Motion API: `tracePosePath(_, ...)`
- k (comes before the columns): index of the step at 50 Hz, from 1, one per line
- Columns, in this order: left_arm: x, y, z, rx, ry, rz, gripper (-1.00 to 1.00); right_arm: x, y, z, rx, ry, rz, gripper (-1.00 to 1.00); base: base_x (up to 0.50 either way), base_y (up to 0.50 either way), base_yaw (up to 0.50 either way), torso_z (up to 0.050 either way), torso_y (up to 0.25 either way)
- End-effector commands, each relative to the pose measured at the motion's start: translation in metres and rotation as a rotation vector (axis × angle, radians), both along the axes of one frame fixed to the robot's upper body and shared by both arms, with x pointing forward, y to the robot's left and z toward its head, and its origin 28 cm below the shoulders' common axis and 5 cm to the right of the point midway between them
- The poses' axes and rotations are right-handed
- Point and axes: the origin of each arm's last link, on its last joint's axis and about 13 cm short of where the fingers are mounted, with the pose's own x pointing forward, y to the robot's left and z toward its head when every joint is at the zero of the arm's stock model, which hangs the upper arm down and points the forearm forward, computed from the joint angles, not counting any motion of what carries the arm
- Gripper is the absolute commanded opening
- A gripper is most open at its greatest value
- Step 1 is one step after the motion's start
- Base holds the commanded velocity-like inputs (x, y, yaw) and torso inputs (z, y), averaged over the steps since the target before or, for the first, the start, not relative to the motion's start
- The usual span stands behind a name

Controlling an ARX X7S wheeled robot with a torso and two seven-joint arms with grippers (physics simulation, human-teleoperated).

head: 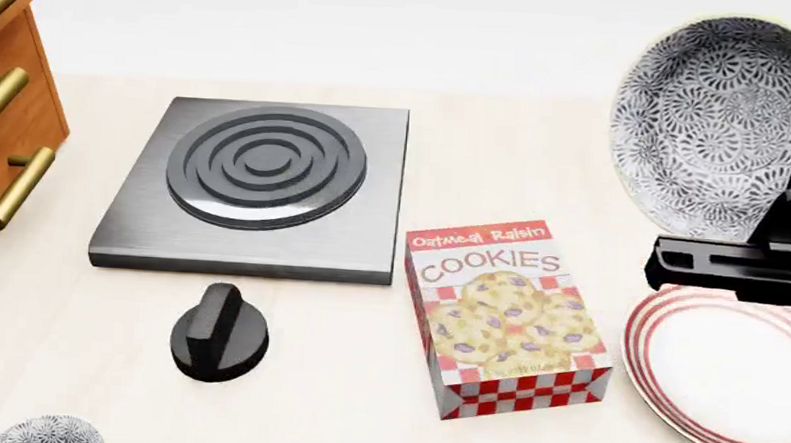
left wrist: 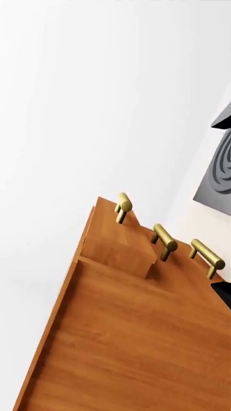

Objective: Pick the akita bowl from table center and place it on the plate.

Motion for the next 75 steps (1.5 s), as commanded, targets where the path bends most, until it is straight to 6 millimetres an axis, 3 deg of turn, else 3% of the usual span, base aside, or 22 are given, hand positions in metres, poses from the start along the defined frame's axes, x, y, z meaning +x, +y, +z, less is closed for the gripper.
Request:
tracePosePath(1,-0.001,-0.001,0.000,-0.001,-0.002,-0.004,1.00,0.010,-0.025,0.000,0.172,0.118,-0.121,-1.00,0.00,0.00,0.00,0.000,0.000)
tracePosePath(20,-0.002,-0.001,0.000,-0.002,-0.006,-0.005,1.00,0.026,-0.043,-0.028,0.362,0.283,-0.107,-1.00,0.00,0.00,0.00,0.000,0.001)
tracePosePath(39,-0.002,-0.001,0.000,-0.001,-0.007,-0.006,1.00,0.027,-0.042,-0.029,0.379,0.303,-0.092,-1.00,0.00,0.00,0.00,0.000,0.001)
tracePosePath(41,-0.002,-0.001,0.000,-0.006,-0.004,-0.008,1.00,0.031,-0.048,-0.027,0.529,0.342,-0.065,-1.00,0.00,0.00,0.00,0.000,0.000)
tracePosePath(52,-0.002,0.000,0.001,-0.003,-0.018,0.017,1.00,0.056,-0.076,-0.039,0.939,0.572,-0.036,-1.00,0.00,0.00,0.00,0.000,0.000)
tracePosePath(65,-0.004,0.000,0.001,-0.002,-0.036,0.022,1.00,0.071,-0.084,-0.053,1.080,0.660,-0.063,-1.00,0.00,0.00,0.00,0.000,0.001)
tracePosePath(75,-0.005,0.001,0.001,-0.009,-0.040,0.027,1.00,0.078,-0.086,-0.051,1.171,0.653,-0.044,-1.00,0.00,0.00,0.00,0.000,0.001)
